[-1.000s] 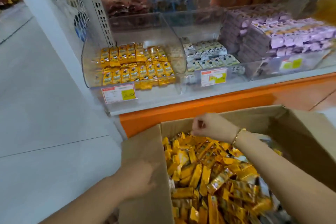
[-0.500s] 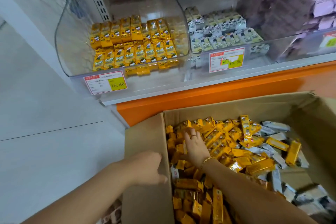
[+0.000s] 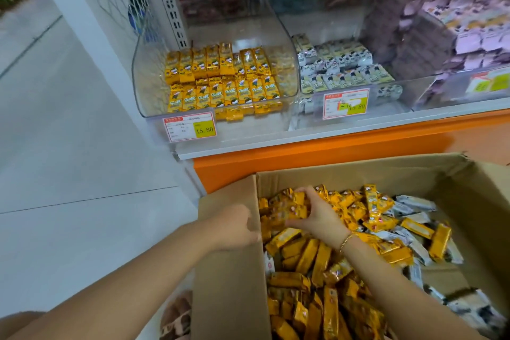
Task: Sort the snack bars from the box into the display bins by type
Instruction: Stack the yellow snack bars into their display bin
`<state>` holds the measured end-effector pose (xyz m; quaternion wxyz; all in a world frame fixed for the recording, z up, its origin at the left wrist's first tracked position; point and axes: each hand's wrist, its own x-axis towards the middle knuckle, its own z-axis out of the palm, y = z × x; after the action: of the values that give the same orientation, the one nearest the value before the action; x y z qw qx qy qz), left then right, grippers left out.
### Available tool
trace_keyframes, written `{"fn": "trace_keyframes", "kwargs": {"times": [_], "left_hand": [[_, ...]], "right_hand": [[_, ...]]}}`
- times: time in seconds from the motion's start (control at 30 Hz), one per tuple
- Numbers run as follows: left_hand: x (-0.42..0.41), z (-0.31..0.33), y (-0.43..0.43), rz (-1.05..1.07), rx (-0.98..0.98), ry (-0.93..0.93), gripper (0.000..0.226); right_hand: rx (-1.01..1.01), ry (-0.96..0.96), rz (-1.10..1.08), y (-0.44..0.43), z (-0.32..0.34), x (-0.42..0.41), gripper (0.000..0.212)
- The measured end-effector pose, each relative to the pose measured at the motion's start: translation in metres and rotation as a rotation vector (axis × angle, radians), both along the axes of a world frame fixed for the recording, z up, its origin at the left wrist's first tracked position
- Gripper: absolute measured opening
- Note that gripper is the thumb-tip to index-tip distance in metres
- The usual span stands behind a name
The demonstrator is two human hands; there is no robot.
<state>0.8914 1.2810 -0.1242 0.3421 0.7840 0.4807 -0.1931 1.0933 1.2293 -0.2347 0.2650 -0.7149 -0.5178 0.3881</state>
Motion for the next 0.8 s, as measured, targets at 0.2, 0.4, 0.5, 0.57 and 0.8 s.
{"fn": "trace_keyframes", "kwargs": {"times": [0.2, 0.4, 0.5, 0.57, 0.8], "left_hand": [[0.007, 0.033, 0.005, 0.645, -0.525, -0.65, 0.063], [0.019, 0.075, -0.005, 0.886, -0.763, -1.163, 0.04], [0.016, 0.092, 0.001, 0.856, -0.651, -1.202, 0.035], [0.01, 0.103, 0.007, 0.816, -0.588, -1.231, 0.038], [-0.012, 0.135, 0.037, 0.802, -0.396, -1.44, 0.032]], "right_hand": [[0.33, 0.441, -0.077, -0.025, 0.114, 0.005, 0.067], [0.581, 0.283, 0.0, -0.043, 0.17, -0.007, 0.074], [0.709, -0.186, 0.073, -0.041, 0.188, -0.004, 0.065], [0.743, -0.414, 0.119, -0.037, 0.199, -0.003, 0.067], [0.777, -0.648, 0.083, 0.013, 0.232, -0.027, 0.065]]}}
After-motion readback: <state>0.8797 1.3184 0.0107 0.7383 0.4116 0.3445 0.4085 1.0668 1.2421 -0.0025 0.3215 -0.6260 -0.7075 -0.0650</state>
